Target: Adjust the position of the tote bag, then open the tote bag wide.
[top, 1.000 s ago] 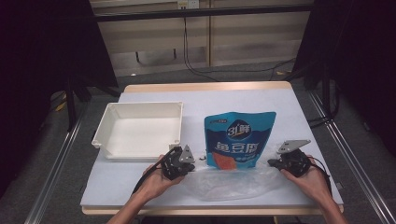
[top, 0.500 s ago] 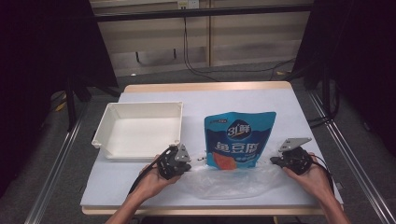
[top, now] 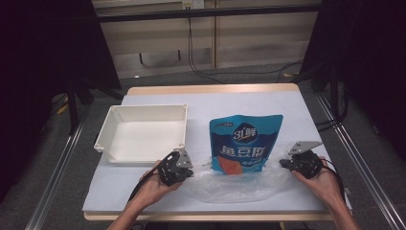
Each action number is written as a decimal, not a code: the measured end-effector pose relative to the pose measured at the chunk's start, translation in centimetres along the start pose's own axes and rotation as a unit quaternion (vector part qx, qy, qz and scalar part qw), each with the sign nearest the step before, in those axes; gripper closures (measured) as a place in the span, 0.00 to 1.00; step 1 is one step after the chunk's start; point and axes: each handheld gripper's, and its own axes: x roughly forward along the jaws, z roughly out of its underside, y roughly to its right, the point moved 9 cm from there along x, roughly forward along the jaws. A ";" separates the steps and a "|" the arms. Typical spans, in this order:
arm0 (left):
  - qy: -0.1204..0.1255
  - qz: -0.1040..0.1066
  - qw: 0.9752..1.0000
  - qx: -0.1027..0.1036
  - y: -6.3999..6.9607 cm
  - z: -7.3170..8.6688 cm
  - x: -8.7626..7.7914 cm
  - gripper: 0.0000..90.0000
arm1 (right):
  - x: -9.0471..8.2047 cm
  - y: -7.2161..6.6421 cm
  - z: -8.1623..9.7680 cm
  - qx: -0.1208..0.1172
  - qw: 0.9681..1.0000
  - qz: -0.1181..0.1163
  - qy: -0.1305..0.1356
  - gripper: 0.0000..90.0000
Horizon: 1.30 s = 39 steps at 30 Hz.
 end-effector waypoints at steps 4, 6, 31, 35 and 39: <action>0.005 0.003 1.000 -0.009 0.0 0.2 -0.1 1.00 | 0.0 -0.1 0.1 -0.002 1.000 -0.006 0.010 1.00; 0.003 -0.001 1.000 -0.001 0.0 0.3 -0.2 1.00 | 0.0 -0.2 0.1 0.004 1.000 -0.013 0.012 1.00; 0.000 0.004 1.000 -0.013 0.0 1.2 -0.8 1.00 | -0.3 -0.4 0.4 0.006 1.000 -0.008 0.012 1.00; 0.005 0.005 0.999 -0.034 0.1 1.1 -0.9 1.00 | -0.3 -0.4 0.4 0.004 1.000 -0.008 0.011 1.00; 0.025 0.011 0.999 -0.033 0.0 0.8 -1.0 1.00 | -0.4 -0.4 0.2 0.012 1.000 -0.011 0.017 0.99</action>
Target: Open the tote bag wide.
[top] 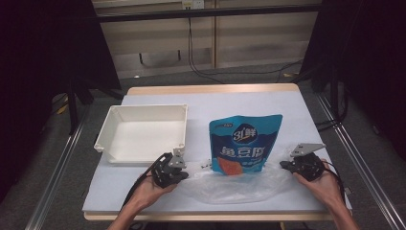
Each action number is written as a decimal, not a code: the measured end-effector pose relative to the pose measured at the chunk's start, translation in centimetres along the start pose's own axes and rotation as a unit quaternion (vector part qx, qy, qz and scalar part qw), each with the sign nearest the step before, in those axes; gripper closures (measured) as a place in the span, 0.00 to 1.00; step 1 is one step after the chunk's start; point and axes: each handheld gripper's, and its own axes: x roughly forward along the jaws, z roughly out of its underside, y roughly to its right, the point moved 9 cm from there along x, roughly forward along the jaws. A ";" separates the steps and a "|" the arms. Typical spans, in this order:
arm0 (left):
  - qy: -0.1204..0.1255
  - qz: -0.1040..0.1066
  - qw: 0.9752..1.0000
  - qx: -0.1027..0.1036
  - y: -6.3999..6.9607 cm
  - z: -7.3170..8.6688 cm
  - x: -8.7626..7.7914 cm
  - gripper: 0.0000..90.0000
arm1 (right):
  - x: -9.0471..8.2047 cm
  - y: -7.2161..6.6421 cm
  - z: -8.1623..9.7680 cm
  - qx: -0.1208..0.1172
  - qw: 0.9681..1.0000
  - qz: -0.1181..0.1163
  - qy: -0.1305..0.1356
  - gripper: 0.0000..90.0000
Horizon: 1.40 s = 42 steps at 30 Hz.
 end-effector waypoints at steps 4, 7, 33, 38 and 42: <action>0.019 -0.005 1.000 -0.006 0.0 -0.5 -0.3 1.00 | -0.5 -0.3 -0.7 0.007 1.000 -0.009 0.022 0.91; 0.043 0.006 0.999 -0.009 0.2 -1.1 -0.8 0.94 | -1.0 -0.6 -1.4 0.015 0.999 -0.020 0.047 0.87; 0.154 0.040 0.987 -0.038 4.1 -7.7 -1.2 0.70 | -3.8 -6.5 -4.5 0.012 0.990 -0.095 0.100 0.86; 0.138 0.061 0.988 -0.024 5.2 -8.5 0.3 0.85 | -2.7 -8.4 -4.2 -0.004 0.990 -0.107 0.087 0.87; 0.121 0.059 0.991 -0.026 5.5 -8.4 1.7 0.88 | -1.6 -8.9 -4.2 -0.007 0.991 -0.111 0.081 0.87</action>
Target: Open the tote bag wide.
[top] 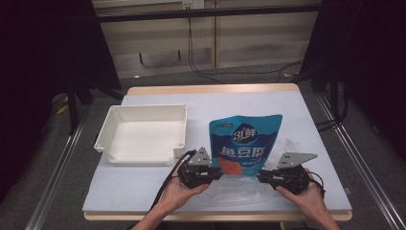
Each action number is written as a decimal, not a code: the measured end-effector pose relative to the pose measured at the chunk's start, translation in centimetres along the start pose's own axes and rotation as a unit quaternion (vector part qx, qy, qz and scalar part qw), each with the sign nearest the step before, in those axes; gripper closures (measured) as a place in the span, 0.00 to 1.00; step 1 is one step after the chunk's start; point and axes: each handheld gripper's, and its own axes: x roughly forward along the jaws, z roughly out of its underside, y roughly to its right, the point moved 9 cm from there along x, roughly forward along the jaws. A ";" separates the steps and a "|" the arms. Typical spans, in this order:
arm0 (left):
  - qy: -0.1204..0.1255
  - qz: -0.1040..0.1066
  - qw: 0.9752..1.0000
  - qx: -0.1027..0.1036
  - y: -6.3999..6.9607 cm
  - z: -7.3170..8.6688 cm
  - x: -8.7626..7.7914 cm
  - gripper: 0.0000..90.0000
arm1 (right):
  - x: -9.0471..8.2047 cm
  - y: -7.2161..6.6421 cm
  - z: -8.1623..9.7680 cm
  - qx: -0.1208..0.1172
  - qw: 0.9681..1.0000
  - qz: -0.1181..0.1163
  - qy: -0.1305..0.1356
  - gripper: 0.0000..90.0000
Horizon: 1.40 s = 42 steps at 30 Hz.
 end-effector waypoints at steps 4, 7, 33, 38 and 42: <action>-0.017 -0.006 1.000 0.017 -0.1 1.0 1.3 0.91 | 1.1 -0.5 0.6 -0.005 1.000 -0.013 -0.019 0.90; -0.041 -0.008 0.999 0.017 -0.2 2.1 2.1 0.93 | 1.6 -1.0 0.4 -0.009 0.999 -0.020 -0.023 0.94; -0.066 0.068 0.992 0.079 4.0 3.4 2.9 0.98 | 3.1 -1.7 -0.1 0.014 1.000 -0.021 -0.008 0.98; -0.072 0.061 0.994 0.053 3.0 3.5 2.5 0.93 | 4.1 -1.7 1.7 -0.004 0.999 -0.026 -0.048 1.00; -0.064 0.050 0.996 0.035 1.6 3.7 2.2 0.89 | 3.4 -1.6 2.3 0.001 0.998 -0.038 -0.046 1.00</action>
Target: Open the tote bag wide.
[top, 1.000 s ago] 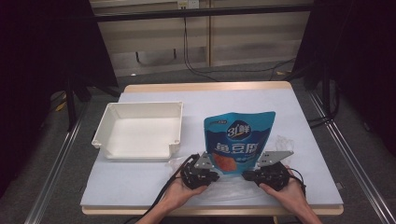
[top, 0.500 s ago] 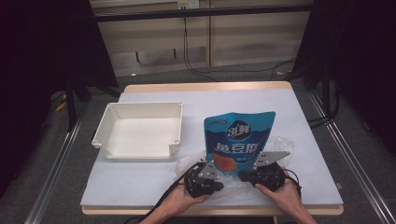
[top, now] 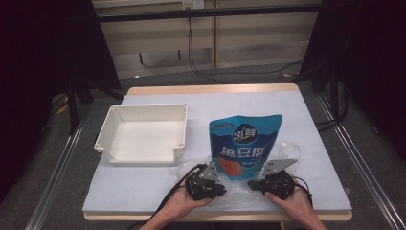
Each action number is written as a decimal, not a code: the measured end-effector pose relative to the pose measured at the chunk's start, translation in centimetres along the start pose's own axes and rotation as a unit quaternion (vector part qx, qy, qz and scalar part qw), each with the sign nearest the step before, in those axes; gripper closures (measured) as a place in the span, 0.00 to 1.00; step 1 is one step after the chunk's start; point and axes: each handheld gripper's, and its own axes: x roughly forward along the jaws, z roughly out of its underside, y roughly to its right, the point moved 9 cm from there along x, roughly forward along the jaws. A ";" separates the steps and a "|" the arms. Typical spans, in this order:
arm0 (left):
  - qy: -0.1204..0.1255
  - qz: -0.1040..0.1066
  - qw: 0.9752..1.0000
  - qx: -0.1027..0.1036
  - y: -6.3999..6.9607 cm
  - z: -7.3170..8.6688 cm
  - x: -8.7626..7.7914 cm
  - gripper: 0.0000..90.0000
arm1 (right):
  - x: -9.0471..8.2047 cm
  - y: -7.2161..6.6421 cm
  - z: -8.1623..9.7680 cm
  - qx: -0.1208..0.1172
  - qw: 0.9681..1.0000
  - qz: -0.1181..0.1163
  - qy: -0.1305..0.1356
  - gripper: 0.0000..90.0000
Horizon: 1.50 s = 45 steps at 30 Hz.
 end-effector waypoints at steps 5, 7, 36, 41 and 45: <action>0.004 -0.016 1.000 -0.020 -1.7 0.6 -0.7 0.85 | -1.2 -0.1 1.1 -0.008 1.000 0.007 -0.008 1.00; 0.008 -0.022 0.999 -0.030 -2.0 0.7 -0.8 0.85 | -1.6 -0.2 1.6 -0.006 1.000 0.005 -0.006 1.00; 0.079 -0.042 0.995 -0.049 -3.0 -0.9 -4.2 0.59 | -5.4 0.6 0.6 0.036 0.994 0.031 0.102 0.88; 0.110 -0.036 0.993 -0.035 -2.7 -1.8 -5.8 0.57 | -6.4 0.7 0.3 0.041 0.990 0.041 0.128 0.75; 0.123 -0.039 0.991 -0.029 -3.0 -2.2 -6.7 0.55 | -6.8 0.4 -0.2 0.042 0.987 0.040 0.148 0.68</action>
